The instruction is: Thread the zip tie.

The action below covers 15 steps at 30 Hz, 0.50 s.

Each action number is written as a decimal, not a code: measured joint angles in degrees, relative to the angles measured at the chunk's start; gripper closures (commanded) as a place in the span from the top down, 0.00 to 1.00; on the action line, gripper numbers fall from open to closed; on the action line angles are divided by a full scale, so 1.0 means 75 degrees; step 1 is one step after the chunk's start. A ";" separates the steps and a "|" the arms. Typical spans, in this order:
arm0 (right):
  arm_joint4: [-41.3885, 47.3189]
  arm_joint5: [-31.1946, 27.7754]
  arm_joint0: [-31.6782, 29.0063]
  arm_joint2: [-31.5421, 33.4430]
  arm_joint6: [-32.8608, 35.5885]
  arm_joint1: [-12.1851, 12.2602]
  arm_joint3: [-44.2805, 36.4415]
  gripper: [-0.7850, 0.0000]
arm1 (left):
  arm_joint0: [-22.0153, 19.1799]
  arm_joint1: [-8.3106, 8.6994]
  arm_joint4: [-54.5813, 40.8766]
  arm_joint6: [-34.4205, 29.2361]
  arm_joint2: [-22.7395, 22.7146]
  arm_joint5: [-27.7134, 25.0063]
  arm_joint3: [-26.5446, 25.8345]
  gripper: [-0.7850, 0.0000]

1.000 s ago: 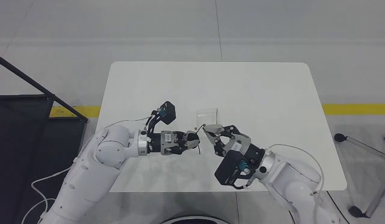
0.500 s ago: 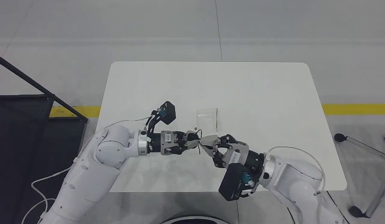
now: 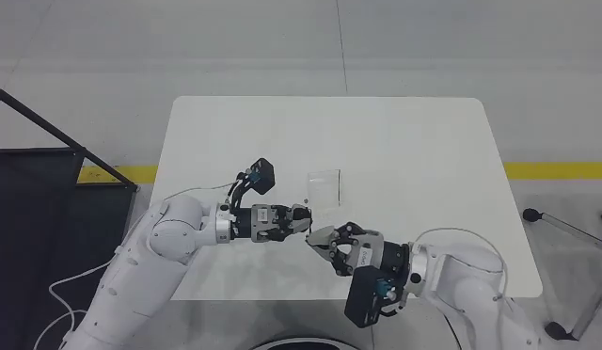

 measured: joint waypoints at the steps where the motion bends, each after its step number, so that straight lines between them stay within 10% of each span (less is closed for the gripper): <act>1: 0.0007 -0.0063 0.0015 -0.0008 0.0016 0.0005 0.0004 0.00 | 0.0000 0.0000 0.0000 0.0000 0.0000 0.0000 0.0000 0.00; 15: 0.0176 -0.0491 0.0247 -0.0230 0.0553 0.0032 0.0109 0.00 | 0.0000 0.0000 0.0000 0.0000 0.0000 0.0000 0.0000 0.00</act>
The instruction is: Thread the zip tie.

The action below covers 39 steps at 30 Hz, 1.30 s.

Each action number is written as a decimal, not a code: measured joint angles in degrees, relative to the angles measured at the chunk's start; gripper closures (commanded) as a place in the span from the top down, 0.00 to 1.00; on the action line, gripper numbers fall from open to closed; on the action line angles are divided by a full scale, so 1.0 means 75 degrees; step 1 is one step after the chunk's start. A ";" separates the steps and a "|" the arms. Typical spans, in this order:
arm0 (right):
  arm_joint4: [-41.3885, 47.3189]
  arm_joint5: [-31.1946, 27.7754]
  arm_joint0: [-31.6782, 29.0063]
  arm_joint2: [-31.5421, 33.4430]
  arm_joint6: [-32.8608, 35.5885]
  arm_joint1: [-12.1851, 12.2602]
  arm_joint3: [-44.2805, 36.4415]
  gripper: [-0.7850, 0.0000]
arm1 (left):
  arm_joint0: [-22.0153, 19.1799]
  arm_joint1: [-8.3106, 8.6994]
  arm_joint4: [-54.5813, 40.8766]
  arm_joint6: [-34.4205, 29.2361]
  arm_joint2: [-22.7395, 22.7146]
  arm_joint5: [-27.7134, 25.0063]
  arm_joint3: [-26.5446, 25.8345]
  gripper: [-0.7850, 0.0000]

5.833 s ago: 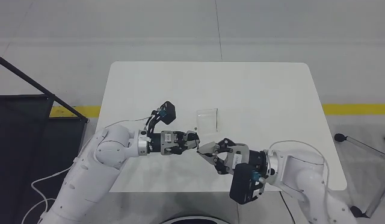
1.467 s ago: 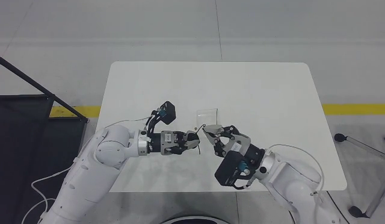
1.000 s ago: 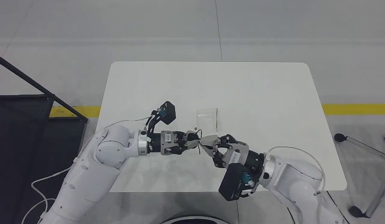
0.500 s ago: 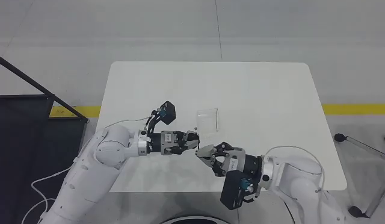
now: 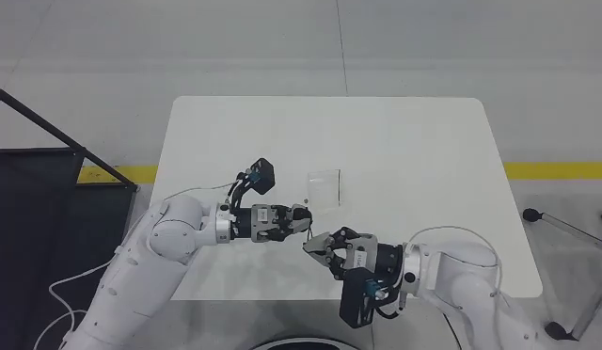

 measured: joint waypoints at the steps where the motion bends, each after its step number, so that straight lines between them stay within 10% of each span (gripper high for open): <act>1: 0.0016 -0.0023 0.0017 -0.0017 0.0046 0.0000 0.0006 0.00 | 0.0000 0.0000 0.0000 0.0000 0.0000 0.0000 0.0000 0.00; 22: 0.0422 0.0319 0.0103 -0.0059 0.0309 0.0015 0.0052 0.00 | 0.0150 0.0017 0.0637 0.0488 0.0039 0.0171 -0.0248 0.00; 39: 0.0226 0.2092 -0.0302 0.0174 0.0171 -0.0016 -0.0141 0.00 | 0.0369 0.0093 0.1344 0.1090 0.0088 -0.0035 -0.0488 0.00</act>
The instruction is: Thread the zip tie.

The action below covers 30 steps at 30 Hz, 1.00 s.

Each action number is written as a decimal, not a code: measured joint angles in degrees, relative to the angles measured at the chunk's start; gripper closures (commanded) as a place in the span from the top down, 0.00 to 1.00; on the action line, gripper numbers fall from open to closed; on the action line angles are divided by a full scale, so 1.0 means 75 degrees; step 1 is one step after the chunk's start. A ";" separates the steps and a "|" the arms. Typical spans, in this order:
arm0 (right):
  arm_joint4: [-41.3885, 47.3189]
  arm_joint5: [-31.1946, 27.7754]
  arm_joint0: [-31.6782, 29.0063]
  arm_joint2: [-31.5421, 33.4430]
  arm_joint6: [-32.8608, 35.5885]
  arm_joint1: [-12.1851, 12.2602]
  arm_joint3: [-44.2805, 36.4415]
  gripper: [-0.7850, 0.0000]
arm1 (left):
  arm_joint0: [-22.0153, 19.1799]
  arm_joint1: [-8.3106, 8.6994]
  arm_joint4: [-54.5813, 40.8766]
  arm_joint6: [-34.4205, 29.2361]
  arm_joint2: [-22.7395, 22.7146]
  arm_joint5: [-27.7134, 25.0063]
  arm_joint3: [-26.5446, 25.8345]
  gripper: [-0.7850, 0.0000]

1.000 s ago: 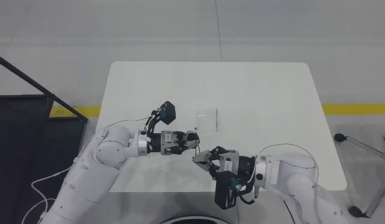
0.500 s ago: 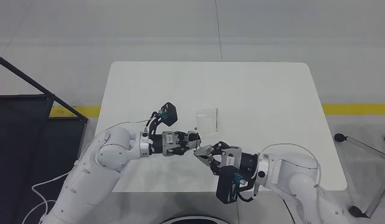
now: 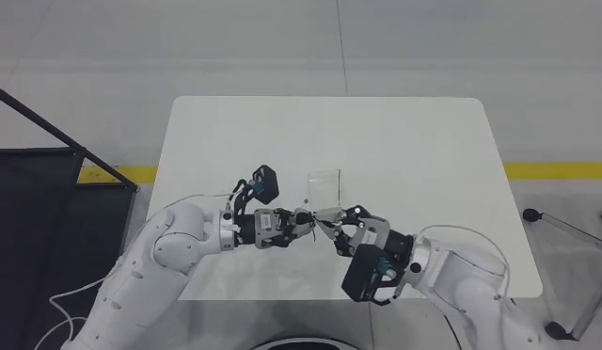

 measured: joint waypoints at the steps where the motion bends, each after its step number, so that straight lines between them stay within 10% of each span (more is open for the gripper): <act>1: -0.0055 0.0145 -0.0034 0.0000 0.0021 -0.0005 -0.0021 0.00 | 0.0000 0.0004 -0.0001 0.0004 0.0006 0.0000 -0.0001 0.00; 18: -0.0581 0.1633 -0.0381 -0.0044 0.0002 -0.0091 -0.0176 0.00 | -0.0001 0.0073 -0.0125 0.0145 0.0077 0.0105 0.0001 0.00; 30: -0.0720 0.1253 -0.0325 -0.0136 0.0193 -0.0113 -0.0140 0.00 | -0.0037 0.0110 -0.0295 0.0297 0.0082 0.0196 0.0052 0.00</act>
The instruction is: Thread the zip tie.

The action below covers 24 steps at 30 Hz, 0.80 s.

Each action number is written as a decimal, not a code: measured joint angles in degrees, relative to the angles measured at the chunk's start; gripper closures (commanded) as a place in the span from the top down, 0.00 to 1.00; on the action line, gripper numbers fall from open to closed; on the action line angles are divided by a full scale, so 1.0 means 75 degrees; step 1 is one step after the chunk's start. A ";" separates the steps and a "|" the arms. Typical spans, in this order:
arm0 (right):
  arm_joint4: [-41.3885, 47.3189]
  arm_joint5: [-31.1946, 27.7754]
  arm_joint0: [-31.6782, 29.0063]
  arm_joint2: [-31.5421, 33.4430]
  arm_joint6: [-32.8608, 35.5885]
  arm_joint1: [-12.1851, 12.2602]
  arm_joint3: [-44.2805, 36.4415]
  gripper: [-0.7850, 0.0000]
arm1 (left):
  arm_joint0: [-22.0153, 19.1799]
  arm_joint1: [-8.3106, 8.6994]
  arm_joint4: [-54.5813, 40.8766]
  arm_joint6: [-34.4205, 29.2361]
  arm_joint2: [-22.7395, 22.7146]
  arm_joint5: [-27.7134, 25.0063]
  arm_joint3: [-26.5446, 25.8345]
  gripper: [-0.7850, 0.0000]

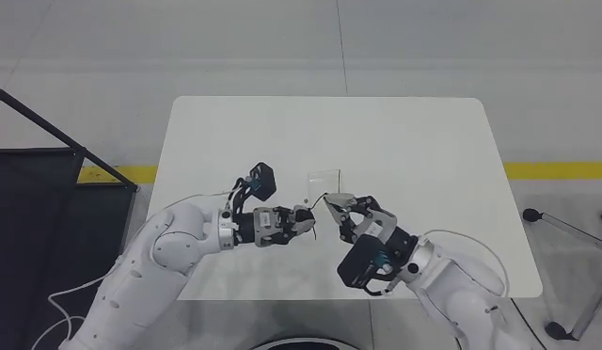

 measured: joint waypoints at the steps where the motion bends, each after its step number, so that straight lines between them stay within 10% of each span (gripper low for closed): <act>1: 0.0006 -0.0159 0.0034 -0.0026 -0.0016 0.0003 0.0011 0.00 | 0.0001 0.0002 -0.0012 0.0029 -0.0006 0.0015 0.0005 0.00; 24: 0.0286 -0.2729 0.0524 -0.0117 -0.0244 0.0115 0.0211 0.00 | 0.0112 0.0037 0.0011 0.0757 -0.0165 0.0252 0.0009 0.00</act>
